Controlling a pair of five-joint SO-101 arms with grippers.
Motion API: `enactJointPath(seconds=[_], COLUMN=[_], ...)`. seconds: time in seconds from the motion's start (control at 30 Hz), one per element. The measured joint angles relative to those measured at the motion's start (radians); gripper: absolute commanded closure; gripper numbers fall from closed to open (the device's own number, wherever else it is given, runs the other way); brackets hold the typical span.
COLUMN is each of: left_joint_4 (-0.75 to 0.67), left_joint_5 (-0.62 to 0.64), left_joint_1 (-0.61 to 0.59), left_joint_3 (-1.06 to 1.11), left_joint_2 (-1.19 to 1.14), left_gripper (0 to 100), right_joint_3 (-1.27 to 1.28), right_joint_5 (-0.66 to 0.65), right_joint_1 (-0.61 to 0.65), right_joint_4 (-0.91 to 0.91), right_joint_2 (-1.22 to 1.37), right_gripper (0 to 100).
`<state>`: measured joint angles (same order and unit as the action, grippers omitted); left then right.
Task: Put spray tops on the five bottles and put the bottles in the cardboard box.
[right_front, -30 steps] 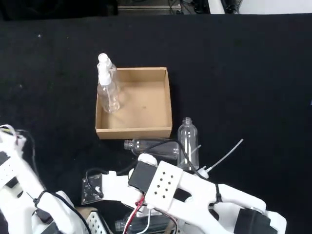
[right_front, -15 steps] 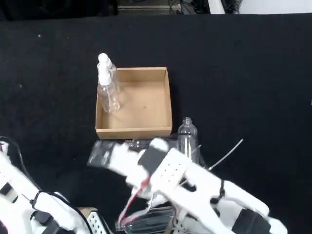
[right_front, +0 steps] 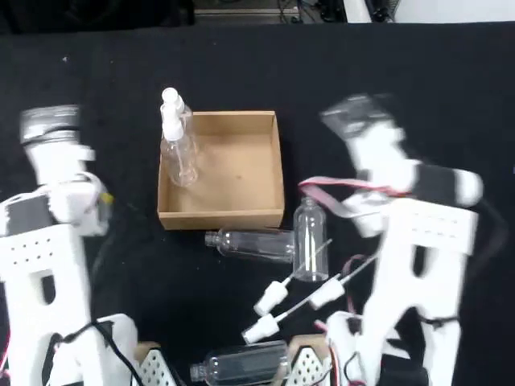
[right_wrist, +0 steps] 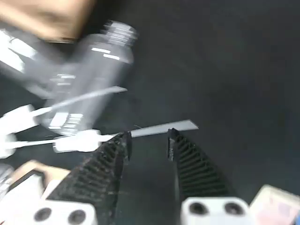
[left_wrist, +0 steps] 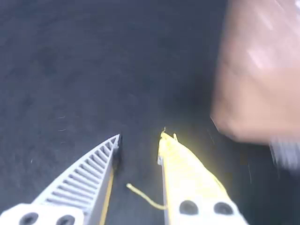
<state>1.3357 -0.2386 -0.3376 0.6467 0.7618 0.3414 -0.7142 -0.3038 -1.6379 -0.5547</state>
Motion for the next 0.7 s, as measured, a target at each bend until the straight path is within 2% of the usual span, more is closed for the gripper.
enactJointPath(seconds=[0.13,0.23,0.37,0.5,0.6,0.7], left_joint_4=[0.232,0.322,0.373,0.381,0.342,0.267], left_joint_5=[-0.264,-0.325,-0.338,-0.33,-0.284,-0.218], left_joint_1=[0.25,0.448,0.707,0.968,1.151,1.275], left_joint_3=[-0.075,-0.081,-0.086,-0.02,0.06,0.101], left_joint_2=[0.0,0.0,0.0,0.0,0.0,0.0], left_gripper=[88,88,87,74,68,68], right_joint_3=[-0.017,-0.017,-0.017,-0.031,-0.041,-0.135], right_joint_5=[-0.064,-0.107,-0.167,-0.233,-0.264,-0.272], right_joint_1=[-0.213,-0.358,-0.535,-0.661,-0.713,-0.761], right_joint_4=[0.0,0.0,0.052,0.1,0.13,0.133], right_joint_2=[0.0,0.0,0.0,0.049,0.144,0.247], right_gripper=[88.8,88.8,88.8,88.8,88.8,88.8])
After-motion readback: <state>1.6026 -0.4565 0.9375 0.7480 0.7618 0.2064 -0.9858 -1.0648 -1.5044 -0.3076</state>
